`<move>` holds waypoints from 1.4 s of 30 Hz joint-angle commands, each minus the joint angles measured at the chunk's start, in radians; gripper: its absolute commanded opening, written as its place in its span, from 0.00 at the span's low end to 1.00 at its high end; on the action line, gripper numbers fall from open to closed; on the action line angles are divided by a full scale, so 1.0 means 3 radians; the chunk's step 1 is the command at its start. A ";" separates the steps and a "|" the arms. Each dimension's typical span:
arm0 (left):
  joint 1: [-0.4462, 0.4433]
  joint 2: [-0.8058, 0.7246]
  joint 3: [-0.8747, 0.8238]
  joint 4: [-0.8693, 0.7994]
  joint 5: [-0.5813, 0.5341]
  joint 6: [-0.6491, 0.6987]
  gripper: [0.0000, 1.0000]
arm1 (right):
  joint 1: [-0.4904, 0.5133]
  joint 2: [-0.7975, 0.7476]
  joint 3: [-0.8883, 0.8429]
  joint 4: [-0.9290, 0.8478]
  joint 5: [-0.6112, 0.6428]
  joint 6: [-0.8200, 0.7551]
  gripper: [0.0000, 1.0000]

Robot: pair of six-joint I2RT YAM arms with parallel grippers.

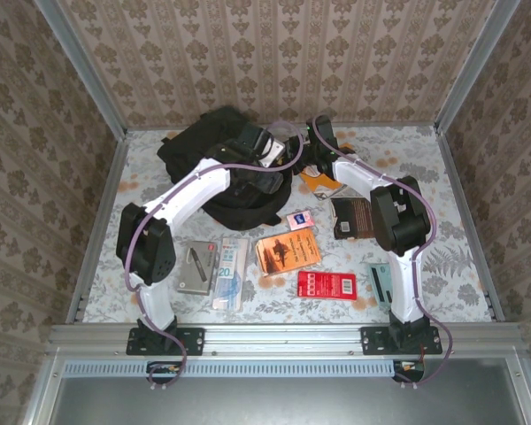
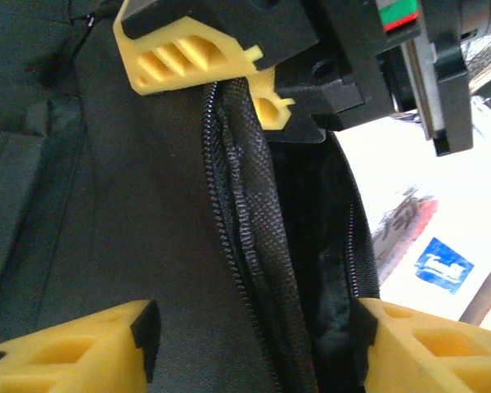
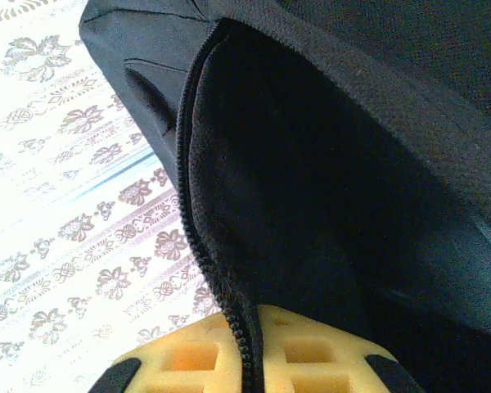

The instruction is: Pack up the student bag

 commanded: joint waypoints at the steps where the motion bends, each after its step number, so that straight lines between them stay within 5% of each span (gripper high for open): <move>1: -0.0020 0.0042 -0.0040 -0.0046 -0.0198 0.0102 0.58 | -0.0018 -0.0213 -0.0022 0.0064 -0.0038 0.0150 0.11; 3: -0.0020 0.0046 -0.0046 -0.0046 -0.0208 0.0141 0.51 | -0.0017 -0.0227 -0.0028 0.0048 -0.0031 0.0135 0.11; 10: -0.0015 0.0032 0.0029 -0.0074 -0.0174 0.0184 0.00 | -0.0013 -0.0261 -0.0016 -0.0047 -0.0022 0.0030 0.11; 13: 0.0024 0.0001 0.0087 -0.0092 -0.0098 0.0187 0.00 | -0.0012 -0.0310 0.0019 -0.0164 0.0004 -0.0155 0.19; 17: 0.0168 -0.0125 0.0176 -0.0078 0.0106 0.0101 0.00 | -0.0018 -0.0395 0.0110 -0.0264 -0.0067 -0.0565 0.52; 22: 0.0504 -0.0295 0.0283 0.0023 0.0513 -0.0219 0.00 | -0.0030 -0.0754 0.0025 -0.0500 0.0175 -0.1152 0.70; 32: 0.1004 -0.0146 0.0949 -0.0197 0.1520 -0.0541 0.00 | 0.0090 -0.1243 -0.0358 -0.1040 0.0498 -0.2400 0.67; 42: 0.1258 0.0155 0.1425 -0.0356 0.2055 -0.0920 0.00 | 0.0653 -0.0984 -0.0299 -0.1781 0.0842 -0.3301 0.59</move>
